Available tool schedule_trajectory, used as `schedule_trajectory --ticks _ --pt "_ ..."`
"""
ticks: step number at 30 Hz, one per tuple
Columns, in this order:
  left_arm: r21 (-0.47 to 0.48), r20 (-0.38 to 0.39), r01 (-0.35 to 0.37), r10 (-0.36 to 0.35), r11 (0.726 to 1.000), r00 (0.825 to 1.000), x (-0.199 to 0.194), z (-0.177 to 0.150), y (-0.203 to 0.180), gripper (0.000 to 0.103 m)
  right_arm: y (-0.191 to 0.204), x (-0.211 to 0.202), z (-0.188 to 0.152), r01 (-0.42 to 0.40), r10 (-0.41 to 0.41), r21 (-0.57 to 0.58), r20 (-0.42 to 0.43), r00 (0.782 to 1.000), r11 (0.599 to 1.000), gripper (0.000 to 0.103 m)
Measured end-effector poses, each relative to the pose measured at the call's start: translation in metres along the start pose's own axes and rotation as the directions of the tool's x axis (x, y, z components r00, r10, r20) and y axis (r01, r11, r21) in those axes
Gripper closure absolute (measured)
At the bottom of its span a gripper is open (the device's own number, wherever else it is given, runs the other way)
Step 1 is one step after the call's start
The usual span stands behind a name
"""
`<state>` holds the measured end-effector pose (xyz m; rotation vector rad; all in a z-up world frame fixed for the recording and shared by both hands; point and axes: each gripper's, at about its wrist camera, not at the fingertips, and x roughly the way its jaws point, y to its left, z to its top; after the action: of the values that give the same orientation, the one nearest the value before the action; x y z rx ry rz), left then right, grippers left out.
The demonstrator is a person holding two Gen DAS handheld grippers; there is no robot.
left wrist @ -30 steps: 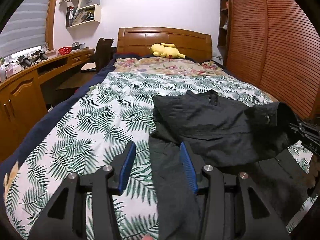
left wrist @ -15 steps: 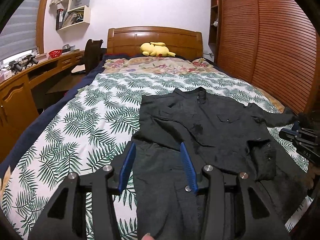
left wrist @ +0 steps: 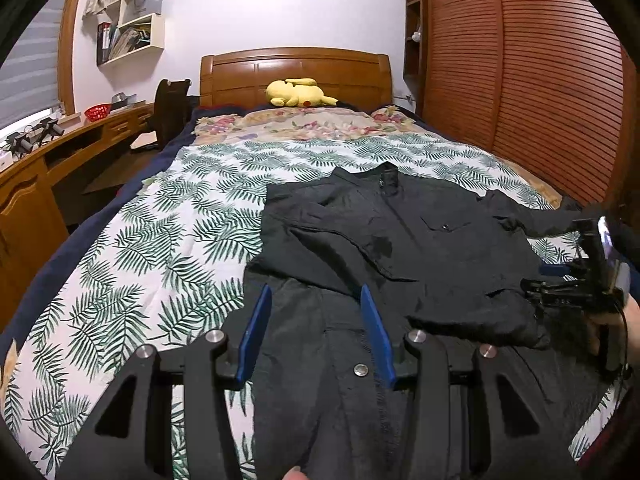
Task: Fold large clothes
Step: 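Fold the side edge over toward the jacket center, open the right tool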
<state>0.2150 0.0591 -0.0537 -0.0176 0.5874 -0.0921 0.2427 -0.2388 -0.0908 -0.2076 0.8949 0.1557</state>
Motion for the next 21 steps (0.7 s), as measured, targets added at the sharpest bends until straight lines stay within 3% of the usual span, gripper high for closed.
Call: schedule_trajectory --ticks 5,9,10,12,13,14,16,21 --pt "0.021 -0.015 0.008 -0.008 1.0 1.0 0.007 0.0 -0.012 0.058 -0.017 0.01 -0.007 -0.113 0.115 0.044 -0.044 0.992 0.993 0.042" --pt "0.025 -0.022 0.019 -0.018 1.0 1.0 0.013 0.001 -0.022 0.058 -0.004 0.003 -0.012 -0.161 0.161 -0.006 -0.051 0.986 0.987 0.049" --pt "0.026 -0.023 0.023 -0.022 0.999 0.999 0.014 0.002 -0.025 0.058 0.001 0.002 -0.014 -0.158 0.156 -0.032 -0.06 0.986 0.987 0.052" --pt "0.027 -0.026 0.031 -0.03 0.999 0.999 0.018 0.003 -0.03 0.058 0.006 0.003 -0.015 -0.166 0.161 -0.056 -0.078 0.984 0.985 0.075" --pt "0.028 -0.029 0.036 -0.035 0.999 0.999 0.02 0.003 -0.034 0.058 0.009 0.002 -0.017 -0.152 0.146 -0.071 -0.082 0.986 0.986 0.081" --pt "0.029 -0.031 0.041 -0.04 0.999 0.999 0.022 0.004 -0.037 0.058 0.01 0.0 -0.018 -0.142 0.135 -0.09 -0.076 0.988 0.986 0.088" --pt "0.031 -0.034 0.046 -0.045 0.998 0.998 0.025 0.005 -0.041 0.058 0.009 -0.007 -0.017 -0.148 0.144 -0.109 -0.045 0.989 0.983 0.091" --pt "0.041 -0.033 0.05 -0.048 0.998 0.998 0.028 0.006 -0.049 0.058 0.004 -0.05 -0.007 -0.07 0.086 -0.138 0.113 0.99 0.988 0.094"
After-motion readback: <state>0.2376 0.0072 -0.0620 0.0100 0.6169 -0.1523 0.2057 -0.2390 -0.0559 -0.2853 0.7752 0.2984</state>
